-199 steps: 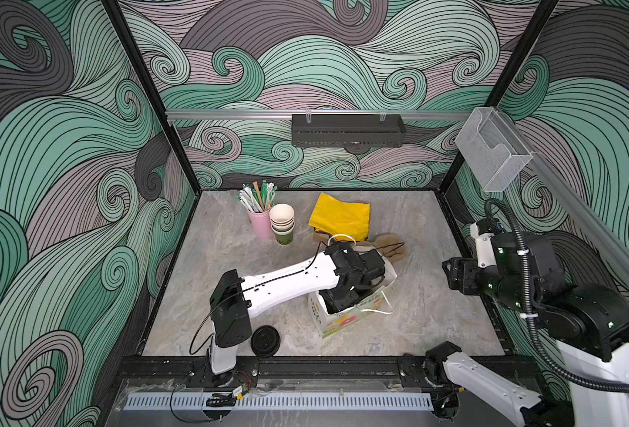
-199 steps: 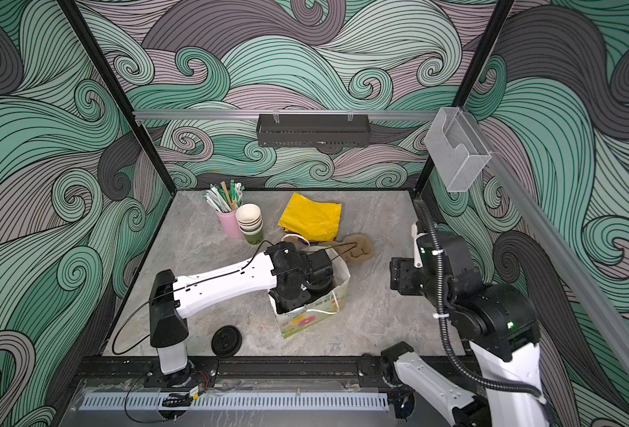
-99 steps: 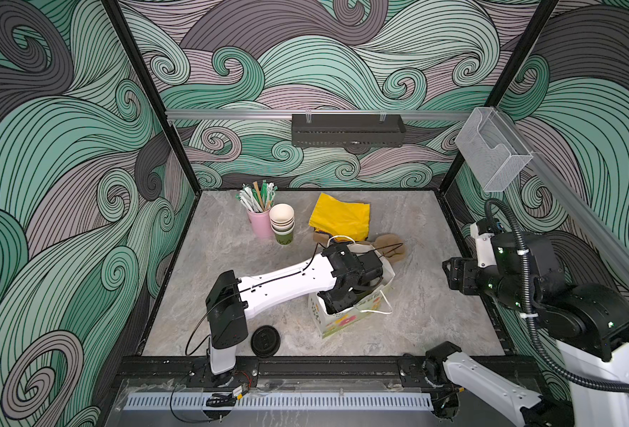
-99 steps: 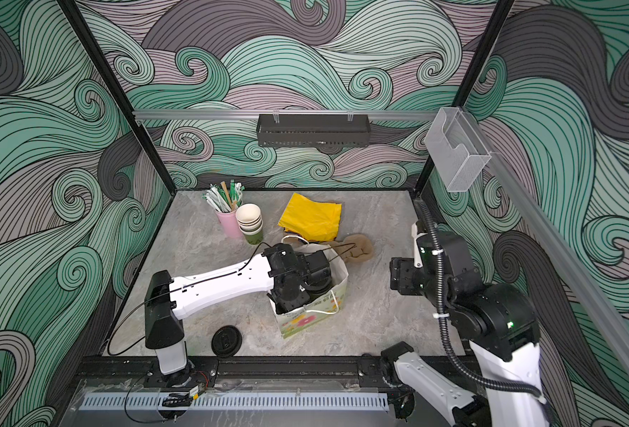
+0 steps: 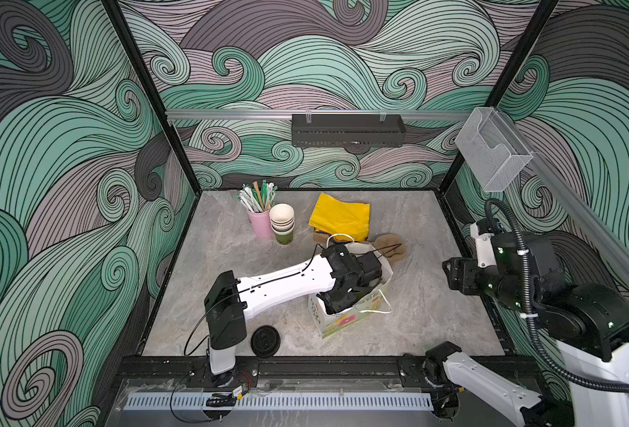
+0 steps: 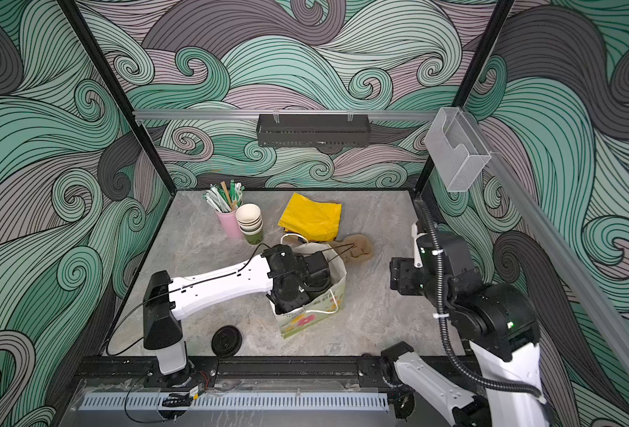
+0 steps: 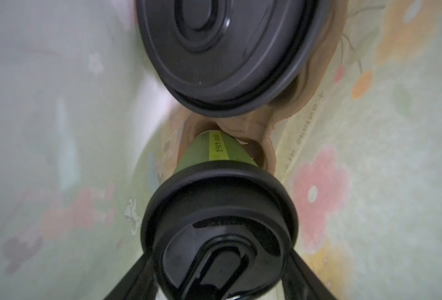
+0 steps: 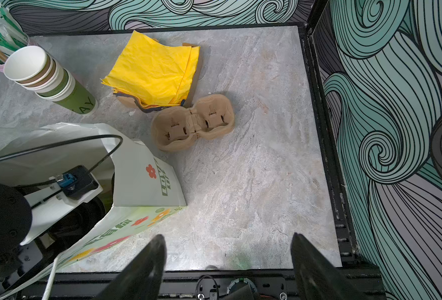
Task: Pack a coffee takeout order
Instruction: Rotate the takeout bag at the center of the table.
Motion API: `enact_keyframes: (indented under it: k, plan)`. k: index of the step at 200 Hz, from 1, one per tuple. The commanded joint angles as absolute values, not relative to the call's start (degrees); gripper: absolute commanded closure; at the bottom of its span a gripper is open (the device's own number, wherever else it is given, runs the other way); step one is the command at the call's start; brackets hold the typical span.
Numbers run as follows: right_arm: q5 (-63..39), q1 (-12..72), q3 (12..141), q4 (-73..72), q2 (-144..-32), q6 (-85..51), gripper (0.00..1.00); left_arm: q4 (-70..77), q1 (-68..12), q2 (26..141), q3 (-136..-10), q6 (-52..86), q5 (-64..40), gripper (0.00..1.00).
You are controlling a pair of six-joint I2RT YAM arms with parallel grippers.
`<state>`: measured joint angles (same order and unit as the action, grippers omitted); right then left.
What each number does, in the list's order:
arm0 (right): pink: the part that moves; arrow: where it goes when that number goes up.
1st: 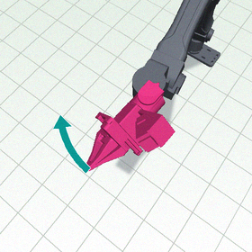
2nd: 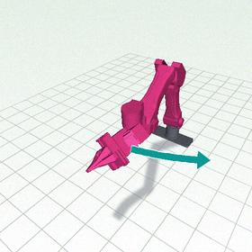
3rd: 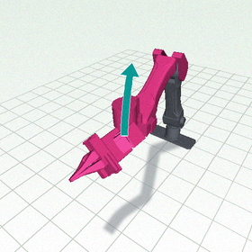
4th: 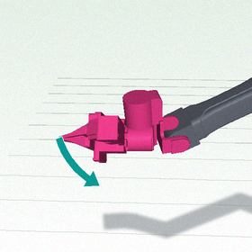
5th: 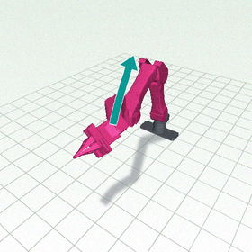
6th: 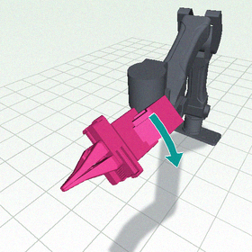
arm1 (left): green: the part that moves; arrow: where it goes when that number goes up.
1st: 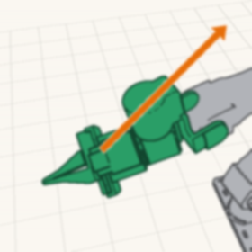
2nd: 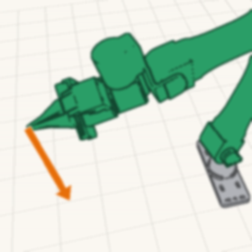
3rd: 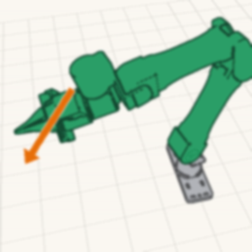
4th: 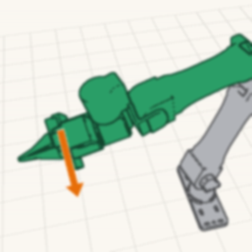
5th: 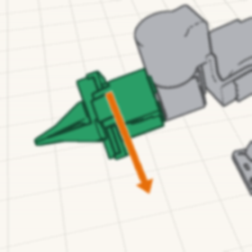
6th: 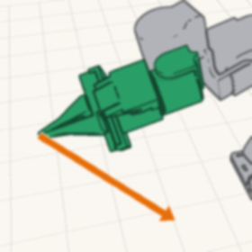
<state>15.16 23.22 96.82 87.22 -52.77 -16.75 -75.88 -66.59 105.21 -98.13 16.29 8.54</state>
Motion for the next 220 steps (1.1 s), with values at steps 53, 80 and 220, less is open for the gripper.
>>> enact_keyframes:
  k: [53,80,220]
  plan:
    - [15.99,23.03,96.95,87.98,-52.77,-17.14,0.23,-77.62,-67.33,109.03,-96.62,16.61,6.71,0.68]
    - [15.98,23.01,97.12,88.0,-52.81,-17.14,0.23,-78.48,-67.84,109.69,-97.61,16.11,7.29,0.68]
    - [15.91,23.02,96.94,87.99,-52.18,-17.22,0.23,-76.97,-67.93,110.19,-97.95,16.67,6.77,0.68]
